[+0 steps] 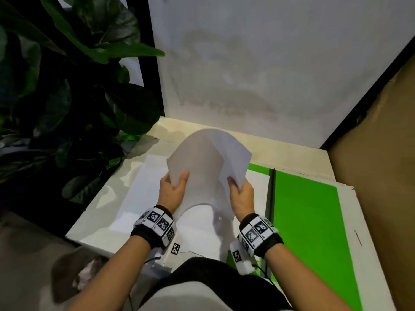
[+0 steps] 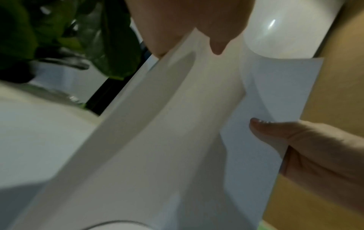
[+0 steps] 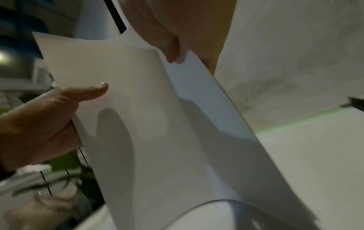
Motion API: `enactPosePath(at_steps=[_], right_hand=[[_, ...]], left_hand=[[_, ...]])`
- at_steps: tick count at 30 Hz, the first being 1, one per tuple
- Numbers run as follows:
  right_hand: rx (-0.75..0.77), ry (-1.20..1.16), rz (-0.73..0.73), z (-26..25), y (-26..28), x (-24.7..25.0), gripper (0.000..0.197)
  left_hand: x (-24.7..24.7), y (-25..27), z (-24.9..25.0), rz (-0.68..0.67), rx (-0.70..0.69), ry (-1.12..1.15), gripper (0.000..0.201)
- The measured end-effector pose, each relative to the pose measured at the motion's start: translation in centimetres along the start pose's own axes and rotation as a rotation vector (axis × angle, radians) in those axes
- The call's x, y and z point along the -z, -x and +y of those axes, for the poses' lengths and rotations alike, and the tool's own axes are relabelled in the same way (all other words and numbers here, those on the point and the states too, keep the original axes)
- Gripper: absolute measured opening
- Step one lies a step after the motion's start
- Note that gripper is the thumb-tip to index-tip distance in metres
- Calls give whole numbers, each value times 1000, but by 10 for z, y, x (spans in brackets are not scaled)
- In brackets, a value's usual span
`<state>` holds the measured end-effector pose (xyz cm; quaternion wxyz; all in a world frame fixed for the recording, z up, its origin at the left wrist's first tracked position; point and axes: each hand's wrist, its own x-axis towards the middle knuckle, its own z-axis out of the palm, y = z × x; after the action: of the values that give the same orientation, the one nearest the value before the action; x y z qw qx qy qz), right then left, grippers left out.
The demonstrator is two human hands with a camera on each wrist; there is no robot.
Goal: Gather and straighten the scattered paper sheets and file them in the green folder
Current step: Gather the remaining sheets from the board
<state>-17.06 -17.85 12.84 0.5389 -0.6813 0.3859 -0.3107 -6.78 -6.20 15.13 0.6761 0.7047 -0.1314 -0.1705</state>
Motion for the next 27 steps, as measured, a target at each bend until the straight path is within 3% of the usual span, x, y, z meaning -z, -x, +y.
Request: enactPosePath(at_steps=[3,5,8,12,14,17,19,22,27], right_hand=[[-169,111,-32,30,3,-5,26],[-228,43,0,31,-4,-5,29],[-195,-53,-7,17,-22,-3,29],[-153,-26,-179,8,-38,-12,31],[-214,0,-222,18,-41,-19,31],[-401,62,-45,49,-44,-11,25],[-557,353,99,76,-42,9,44],[-775,763,153,94,-24,22,78],[-788,760,198,94,-11,-13,100]], left_hand=[[3,-2,-31,-40,159,-79,34],[10,-9,-39,-50,214,-76,36],[25,-21,-31,-114,232,-42,33],[59,-52,-32,-198,265,-120,33],[73,-65,-31,-213,267,-182,30],[98,-85,-29,-179,256,-298,29],[118,-97,-33,-148,251,-323,41],[142,-108,-40,-120,270,-344,45],[156,-117,-51,-97,317,-283,39]])
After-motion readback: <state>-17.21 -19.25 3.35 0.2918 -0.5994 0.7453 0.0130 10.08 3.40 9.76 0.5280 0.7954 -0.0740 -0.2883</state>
